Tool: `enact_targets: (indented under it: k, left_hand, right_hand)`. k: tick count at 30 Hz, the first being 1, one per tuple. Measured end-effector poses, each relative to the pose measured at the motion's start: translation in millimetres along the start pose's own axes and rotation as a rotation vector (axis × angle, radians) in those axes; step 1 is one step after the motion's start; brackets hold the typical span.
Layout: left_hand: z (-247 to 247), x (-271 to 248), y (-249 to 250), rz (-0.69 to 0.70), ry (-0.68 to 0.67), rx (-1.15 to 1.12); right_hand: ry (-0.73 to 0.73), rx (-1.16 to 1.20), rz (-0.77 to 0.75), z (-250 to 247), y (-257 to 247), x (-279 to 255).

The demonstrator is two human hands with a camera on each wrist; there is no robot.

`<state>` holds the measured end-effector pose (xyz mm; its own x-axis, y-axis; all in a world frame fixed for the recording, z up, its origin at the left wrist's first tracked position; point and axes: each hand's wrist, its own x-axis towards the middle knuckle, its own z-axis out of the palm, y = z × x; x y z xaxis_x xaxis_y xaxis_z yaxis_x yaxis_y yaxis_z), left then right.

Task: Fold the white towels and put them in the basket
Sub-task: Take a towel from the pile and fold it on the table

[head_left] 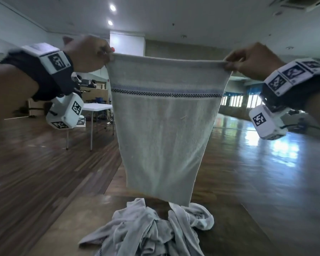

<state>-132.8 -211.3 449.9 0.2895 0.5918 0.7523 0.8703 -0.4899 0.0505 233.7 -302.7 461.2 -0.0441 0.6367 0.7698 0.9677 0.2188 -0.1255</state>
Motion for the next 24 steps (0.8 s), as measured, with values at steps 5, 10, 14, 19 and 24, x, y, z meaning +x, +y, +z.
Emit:
enact_targets:
  k: [5,10,14,19,24]
  left_hand:
    - [12.9,-34.2,-2.2,0.001,-0.157,-0.025]
    - [49.5,-54.3,-15.6,-0.027,-0.252,-0.127]
    - [96.5,-84.3,-26.9,-0.011,-0.393,-0.163]
    - [185.7,-178.4,-28.7,0.048,-0.884,-0.134]
    - [272.1,-284.1,-37.1,0.077,-1.134,-0.057]
  right_hand:
    - [-0.154,0.043,-0.003,12.8,4.6,-22.9]
    - [-0.279,0.083,0.039,40.0,13.9,-42.5]
    - [-0.45,0.091,0.056,84.5,32.3,-76.5]
    - [-0.828,0.082,0.064,168.0,54.0,-169.4]
    - [-1.004,0.098,0.062,253.3,72.0,-276.7]
